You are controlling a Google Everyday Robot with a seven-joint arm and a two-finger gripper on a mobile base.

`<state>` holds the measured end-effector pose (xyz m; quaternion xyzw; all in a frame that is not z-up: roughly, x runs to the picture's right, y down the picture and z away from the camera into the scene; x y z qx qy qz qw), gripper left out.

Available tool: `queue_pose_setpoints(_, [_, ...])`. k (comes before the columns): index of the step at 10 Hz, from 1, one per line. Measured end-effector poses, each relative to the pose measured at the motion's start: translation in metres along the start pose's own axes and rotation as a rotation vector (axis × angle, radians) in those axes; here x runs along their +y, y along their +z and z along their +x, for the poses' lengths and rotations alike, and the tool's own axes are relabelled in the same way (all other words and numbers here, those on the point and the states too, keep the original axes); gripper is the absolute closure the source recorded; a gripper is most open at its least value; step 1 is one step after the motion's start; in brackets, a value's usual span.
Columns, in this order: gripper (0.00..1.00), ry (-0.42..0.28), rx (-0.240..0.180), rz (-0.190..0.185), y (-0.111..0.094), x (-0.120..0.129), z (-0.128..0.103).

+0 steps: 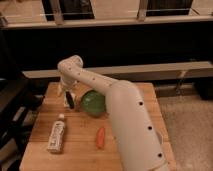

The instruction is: Place the eraser on the white sponge

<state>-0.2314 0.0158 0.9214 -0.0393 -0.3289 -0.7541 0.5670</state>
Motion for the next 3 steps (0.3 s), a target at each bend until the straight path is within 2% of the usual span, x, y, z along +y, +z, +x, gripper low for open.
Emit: queue_pose_setpoints(3, [0.20,-0.005,0.006,0.002,-0.0009,-0.0014,-0.0003])
